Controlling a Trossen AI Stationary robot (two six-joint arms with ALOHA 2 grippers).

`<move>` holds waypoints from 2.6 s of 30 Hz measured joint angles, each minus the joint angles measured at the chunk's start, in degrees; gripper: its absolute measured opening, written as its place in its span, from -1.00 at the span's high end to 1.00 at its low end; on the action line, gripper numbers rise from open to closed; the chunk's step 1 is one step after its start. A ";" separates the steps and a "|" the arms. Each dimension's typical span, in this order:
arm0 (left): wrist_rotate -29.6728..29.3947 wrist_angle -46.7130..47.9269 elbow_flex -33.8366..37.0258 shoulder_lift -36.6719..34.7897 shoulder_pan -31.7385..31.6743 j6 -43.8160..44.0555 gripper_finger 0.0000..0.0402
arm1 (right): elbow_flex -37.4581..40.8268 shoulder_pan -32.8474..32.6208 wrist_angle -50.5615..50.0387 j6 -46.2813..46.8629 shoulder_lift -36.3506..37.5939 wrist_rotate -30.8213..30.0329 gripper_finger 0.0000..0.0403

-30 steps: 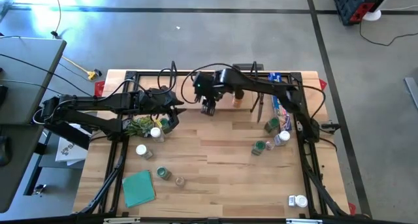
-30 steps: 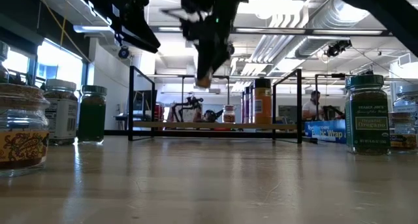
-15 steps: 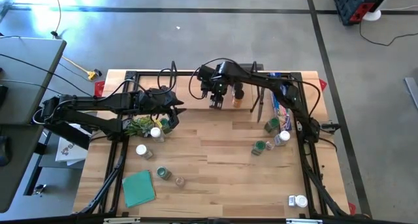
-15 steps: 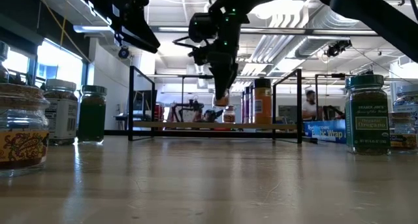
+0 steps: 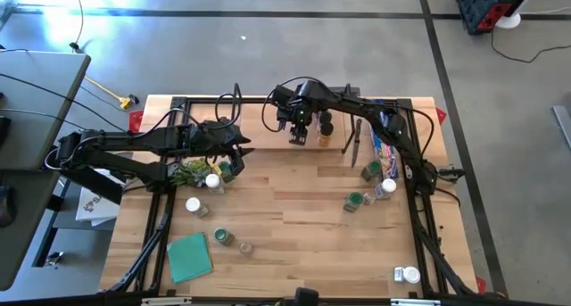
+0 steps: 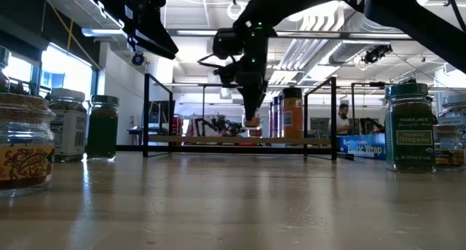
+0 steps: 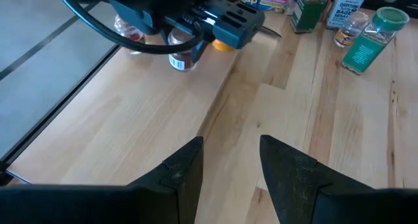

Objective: Shelf spices
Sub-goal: Put the brown seasoning bottle on the shelf align with the other brown seasoning bottle

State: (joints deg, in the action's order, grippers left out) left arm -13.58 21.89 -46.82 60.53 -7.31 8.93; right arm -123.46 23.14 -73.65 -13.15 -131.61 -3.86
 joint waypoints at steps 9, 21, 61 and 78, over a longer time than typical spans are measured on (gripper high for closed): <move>0.56 0.36 0.00 0.01 0.09 0.50 0.28 | 0.00 1.67 0.18 -1.75 -0.32 -0.48 -0.01; 0.56 0.49 0.00 0.01 0.24 0.50 0.28 | 0.00 2.33 1.92 -2.49 -0.96 -0.46 -0.02; 0.58 0.46 0.01 -0.01 0.26 0.53 0.28 | -3.39 2.71 -2.47 -5.16 -0.79 -3.82 -0.13; 1.00 0.35 0.01 -0.01 0.26 0.96 0.28 | -5.59 3.52 -5.10 -4.92 -0.66 1.68 0.68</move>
State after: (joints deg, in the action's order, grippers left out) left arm -12.57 22.24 -46.81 60.51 -7.05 9.89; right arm -129.05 26.66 -78.74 -18.06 -132.27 -2.17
